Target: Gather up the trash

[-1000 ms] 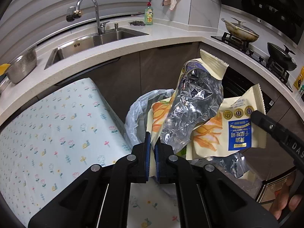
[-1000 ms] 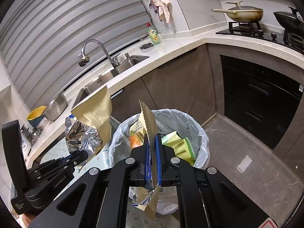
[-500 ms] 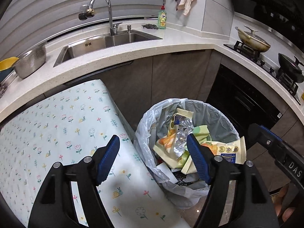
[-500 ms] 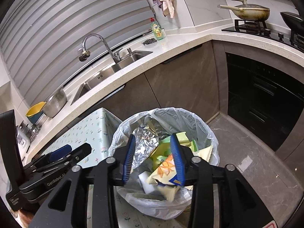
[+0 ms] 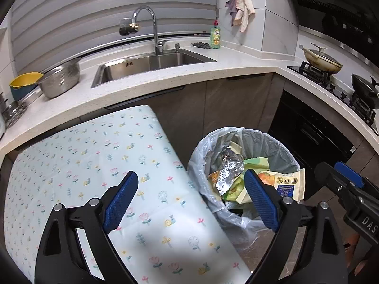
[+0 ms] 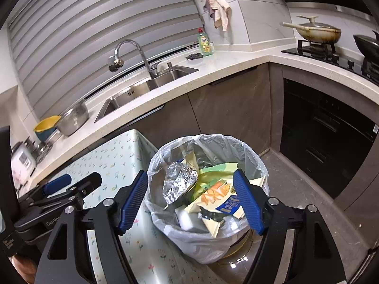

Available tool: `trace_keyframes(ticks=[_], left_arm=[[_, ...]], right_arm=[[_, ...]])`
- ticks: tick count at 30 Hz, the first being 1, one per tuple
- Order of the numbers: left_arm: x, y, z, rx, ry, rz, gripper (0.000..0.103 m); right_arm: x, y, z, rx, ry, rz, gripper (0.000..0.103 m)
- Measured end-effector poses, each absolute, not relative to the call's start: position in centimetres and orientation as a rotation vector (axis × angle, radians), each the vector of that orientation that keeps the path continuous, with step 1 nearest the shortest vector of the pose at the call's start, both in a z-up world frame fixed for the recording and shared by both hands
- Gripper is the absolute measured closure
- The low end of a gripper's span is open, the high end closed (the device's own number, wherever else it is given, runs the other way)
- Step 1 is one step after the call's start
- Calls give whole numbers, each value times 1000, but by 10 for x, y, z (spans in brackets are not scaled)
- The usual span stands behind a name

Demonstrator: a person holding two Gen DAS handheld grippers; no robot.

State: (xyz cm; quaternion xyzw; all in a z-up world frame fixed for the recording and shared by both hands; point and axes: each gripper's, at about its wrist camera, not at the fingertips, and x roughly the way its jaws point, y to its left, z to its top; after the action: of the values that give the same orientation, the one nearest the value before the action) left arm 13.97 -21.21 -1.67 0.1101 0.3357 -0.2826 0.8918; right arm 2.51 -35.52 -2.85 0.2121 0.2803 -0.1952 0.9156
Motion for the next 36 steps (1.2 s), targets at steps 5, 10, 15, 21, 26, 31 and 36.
trace_keyframes(ticks=[5, 10, 15, 21, 26, 31, 36], left_arm=[[127, -188, -13, 226, 691, -544, 12], [113, -165, -10, 226, 681, -505, 8], [104, -142, -9, 218, 688, -472, 7], [96, -122, -11, 213, 706, -443, 7], [85, -110, -15, 218, 711, -427, 7], [80, -102, -22, 207, 738, -419, 7], [78, -98, -28, 197, 764, -411, 7]], right_arm=[[15, -331, -23, 382, 596, -378, 20], [6, -309, -19, 338, 619, -366, 19], [-6, -294, -17, 345, 627, -351, 11], [-14, -282, -15, 337, 645, -349, 7], [-18, -270, -17, 300, 660, -339, 7], [-21, -267, -22, 297, 677, -338, 7], [-23, -263, -26, 259, 686, -346, 7]])
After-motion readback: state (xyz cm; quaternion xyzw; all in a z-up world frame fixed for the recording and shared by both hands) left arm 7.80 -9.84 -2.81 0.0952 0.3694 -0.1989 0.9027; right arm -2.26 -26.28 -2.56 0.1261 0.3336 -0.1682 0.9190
